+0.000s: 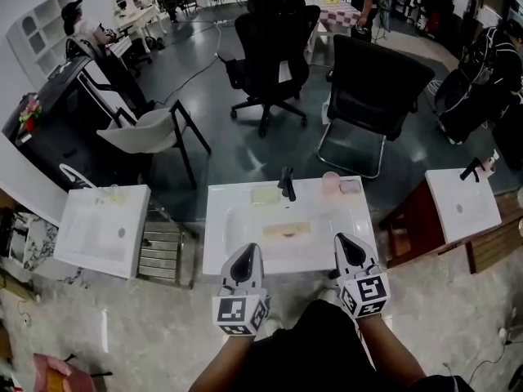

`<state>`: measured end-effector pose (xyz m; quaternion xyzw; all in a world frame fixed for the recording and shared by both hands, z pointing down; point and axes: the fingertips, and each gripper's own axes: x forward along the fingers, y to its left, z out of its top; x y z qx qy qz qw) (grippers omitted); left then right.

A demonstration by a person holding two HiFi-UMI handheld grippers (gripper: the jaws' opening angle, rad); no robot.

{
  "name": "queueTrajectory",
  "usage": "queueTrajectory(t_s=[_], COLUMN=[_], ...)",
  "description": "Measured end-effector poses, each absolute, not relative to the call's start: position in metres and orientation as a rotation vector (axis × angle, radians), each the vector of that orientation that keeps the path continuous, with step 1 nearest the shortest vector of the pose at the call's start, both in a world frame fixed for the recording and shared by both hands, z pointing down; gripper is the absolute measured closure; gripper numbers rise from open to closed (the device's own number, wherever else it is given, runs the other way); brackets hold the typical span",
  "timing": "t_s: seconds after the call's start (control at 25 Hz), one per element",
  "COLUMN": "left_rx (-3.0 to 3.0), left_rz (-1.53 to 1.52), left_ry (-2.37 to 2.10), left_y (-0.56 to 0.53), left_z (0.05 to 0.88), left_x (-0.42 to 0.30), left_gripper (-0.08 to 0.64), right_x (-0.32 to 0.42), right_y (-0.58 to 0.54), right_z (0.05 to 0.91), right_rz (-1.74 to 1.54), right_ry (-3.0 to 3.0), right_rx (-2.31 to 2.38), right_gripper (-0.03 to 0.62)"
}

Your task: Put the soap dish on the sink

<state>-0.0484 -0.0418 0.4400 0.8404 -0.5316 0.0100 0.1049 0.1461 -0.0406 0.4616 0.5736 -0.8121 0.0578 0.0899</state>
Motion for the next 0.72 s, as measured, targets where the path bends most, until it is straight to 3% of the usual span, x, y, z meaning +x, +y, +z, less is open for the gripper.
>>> queueTrajectory(t_s=[0.72], left_rx=[2.449], left_rz=[-0.046], left_ry=[-1.572], left_y=[-0.025], left_z=[0.448], left_x=[-0.118], left_gripper=[0.543], right_x=[0.131], right_y=[-0.025], right_z=[0.456], right_rz=[0.145], right_ry=[-2.34], right_rx=[1.766], right_gripper=[0.594])
